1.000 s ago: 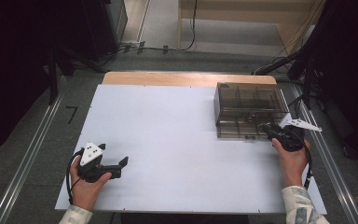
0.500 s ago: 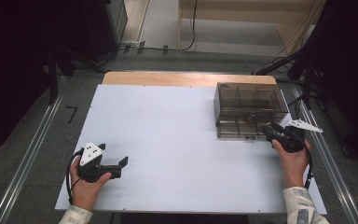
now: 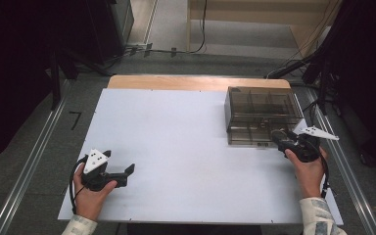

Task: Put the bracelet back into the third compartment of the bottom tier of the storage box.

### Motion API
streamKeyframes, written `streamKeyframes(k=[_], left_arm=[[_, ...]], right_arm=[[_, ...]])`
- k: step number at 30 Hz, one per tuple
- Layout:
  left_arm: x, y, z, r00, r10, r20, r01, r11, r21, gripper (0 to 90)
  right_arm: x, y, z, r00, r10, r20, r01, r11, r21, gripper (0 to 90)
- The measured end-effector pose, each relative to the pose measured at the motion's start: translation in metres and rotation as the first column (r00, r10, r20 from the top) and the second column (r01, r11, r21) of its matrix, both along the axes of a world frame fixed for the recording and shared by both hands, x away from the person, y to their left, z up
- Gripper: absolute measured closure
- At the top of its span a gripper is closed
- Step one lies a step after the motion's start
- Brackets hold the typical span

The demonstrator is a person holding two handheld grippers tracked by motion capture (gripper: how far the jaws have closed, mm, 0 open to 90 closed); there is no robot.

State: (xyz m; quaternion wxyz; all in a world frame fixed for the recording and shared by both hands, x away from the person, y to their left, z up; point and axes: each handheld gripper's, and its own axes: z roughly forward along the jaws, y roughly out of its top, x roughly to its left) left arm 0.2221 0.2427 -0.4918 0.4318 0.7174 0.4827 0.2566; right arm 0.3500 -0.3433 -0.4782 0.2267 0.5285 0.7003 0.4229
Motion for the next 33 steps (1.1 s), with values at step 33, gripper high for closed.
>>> streamKeyframes(k=[33], left_arm=[[-0.001, 0.001, 0.001, 1.0000, 0.001, 0.004, -0.001, 1.0000, -0.006, 2.9]], right_arm=[[-0.016, 0.014, 0.004, 0.9964, 0.085, 0.002, -0.084, 0.994, -0.063, 26.2]])
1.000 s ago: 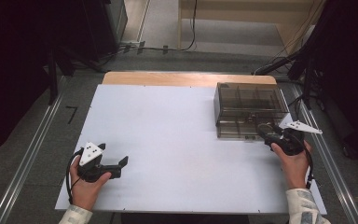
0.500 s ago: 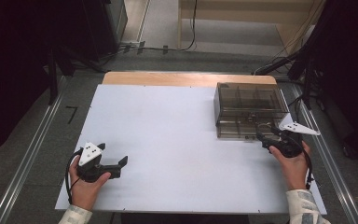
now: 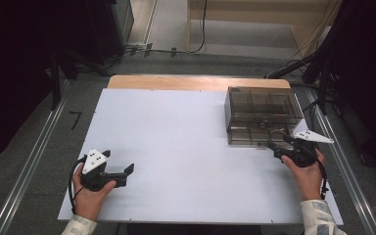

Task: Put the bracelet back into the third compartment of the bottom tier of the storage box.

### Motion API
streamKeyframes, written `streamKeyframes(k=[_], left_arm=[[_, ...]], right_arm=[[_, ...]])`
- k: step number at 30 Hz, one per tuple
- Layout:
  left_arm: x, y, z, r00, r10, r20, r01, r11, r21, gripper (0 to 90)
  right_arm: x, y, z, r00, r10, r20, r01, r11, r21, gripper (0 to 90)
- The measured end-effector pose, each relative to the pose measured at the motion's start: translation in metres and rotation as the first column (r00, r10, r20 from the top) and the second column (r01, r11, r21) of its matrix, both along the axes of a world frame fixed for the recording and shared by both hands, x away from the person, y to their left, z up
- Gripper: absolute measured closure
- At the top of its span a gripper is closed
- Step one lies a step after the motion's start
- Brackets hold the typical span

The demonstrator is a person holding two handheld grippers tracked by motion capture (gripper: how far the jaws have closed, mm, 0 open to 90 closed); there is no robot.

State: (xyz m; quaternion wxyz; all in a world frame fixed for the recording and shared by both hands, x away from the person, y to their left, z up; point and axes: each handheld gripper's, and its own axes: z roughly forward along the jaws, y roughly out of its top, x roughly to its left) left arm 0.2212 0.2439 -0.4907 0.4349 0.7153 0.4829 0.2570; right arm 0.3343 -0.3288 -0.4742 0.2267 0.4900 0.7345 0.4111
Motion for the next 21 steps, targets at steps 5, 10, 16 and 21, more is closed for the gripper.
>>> streamKeyframes(k=[5, 10, 16, 21], left_arm=[[0.000, 0.000, 0.000, 1.0000, 0.000, 0.001, 0.000, 1.0000, 0.000, 2.9], [0.000, -0.001, 0.000, 1.0000, -0.001, 0.001, 0.001, 1.0000, 0.000, 2.9], [0.000, -0.001, 0.000, 1.0000, -0.002, 0.000, 0.002, 1.0000, 0.002, 2.9], [0.000, 0.000, 0.000, 1.0000, -0.002, 0.002, 0.002, 1.0000, 0.002, 2.9]], right_arm=[[-0.004, -0.001, 0.001, 1.0000, 0.005, 0.001, -0.005, 1.000, -0.002, 26.2], [-0.009, 0.000, 0.002, 0.9999, 0.013, 0.007, -0.013, 0.999, -0.029, 26.3], [-0.014, 0.003, 0.002, 0.9996, 0.028, 0.004, -0.028, 0.999, -0.030, 26.3], [-0.019, 0.006, 0.003, 0.9990, 0.044, 0.005, -0.044, 0.998, -0.037, 26.2]])
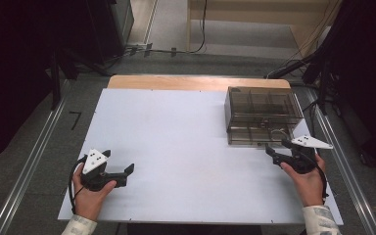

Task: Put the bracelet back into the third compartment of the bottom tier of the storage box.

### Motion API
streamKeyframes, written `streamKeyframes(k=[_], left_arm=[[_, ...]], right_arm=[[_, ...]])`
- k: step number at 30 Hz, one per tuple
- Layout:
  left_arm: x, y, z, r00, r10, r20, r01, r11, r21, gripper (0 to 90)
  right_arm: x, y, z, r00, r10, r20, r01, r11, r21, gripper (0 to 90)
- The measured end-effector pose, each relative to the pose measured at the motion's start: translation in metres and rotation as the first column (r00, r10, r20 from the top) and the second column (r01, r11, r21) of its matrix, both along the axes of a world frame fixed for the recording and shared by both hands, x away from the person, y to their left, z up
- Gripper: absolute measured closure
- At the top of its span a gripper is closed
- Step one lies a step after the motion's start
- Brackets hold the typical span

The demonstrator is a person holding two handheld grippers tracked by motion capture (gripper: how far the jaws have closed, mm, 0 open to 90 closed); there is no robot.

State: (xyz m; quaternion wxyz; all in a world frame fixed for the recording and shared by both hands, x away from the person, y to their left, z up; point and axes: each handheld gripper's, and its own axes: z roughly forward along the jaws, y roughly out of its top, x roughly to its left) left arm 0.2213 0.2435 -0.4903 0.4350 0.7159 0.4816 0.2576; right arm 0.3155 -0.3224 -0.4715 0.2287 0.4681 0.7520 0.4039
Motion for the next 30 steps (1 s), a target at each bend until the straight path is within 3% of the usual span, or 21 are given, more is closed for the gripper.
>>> streamKeyframes(k=[15, 30], left_arm=[[0.000, 0.000, 0.000, 1.0000, 0.000, 0.000, 0.000, 1.0000, 0.000, 2.9], [0.000, 0.000, 0.001, 1.0000, 0.001, 0.001, -0.001, 1.0000, -0.001, 2.9]], right_arm=[[-0.011, 0.000, 0.000, 0.9998, 0.021, -0.001, -0.021, 1.000, -0.005, 26.2], [-0.020, -0.009, 0.000, 0.9999, -0.012, -0.010, 0.011, 1.000, -0.019, 26.2]])
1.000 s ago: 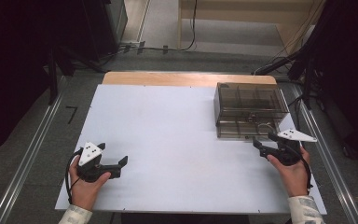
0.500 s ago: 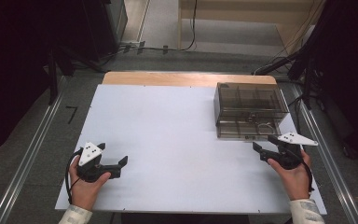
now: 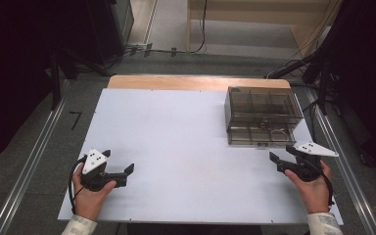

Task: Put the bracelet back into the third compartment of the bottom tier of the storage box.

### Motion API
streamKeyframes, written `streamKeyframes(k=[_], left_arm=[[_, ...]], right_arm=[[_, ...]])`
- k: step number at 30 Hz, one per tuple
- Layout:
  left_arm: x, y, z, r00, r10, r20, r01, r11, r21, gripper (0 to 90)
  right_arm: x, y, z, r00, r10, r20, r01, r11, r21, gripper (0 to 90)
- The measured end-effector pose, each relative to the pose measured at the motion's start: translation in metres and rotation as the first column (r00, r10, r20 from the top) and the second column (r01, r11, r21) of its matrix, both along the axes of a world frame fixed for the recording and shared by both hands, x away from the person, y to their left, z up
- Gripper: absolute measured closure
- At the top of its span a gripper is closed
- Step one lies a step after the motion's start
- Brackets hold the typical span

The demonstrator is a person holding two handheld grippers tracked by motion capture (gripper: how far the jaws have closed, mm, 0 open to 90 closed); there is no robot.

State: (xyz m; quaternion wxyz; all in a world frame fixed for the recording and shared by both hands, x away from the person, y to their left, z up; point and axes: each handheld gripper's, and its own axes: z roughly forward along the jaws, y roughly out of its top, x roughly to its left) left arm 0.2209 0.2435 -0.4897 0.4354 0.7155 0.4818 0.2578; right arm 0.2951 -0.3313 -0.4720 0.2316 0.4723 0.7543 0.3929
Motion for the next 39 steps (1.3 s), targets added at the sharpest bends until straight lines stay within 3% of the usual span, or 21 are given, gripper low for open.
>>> streamKeyframes(k=[39], left_arm=[[0.000, 0.000, 0.000, 1.0000, 0.003, -0.001, -0.003, 1.0000, 0.002, 2.9]], right_arm=[[-0.029, -0.033, 0.001, 0.9961, -0.087, -0.010, 0.087, 0.996, -0.014, 26.3]])
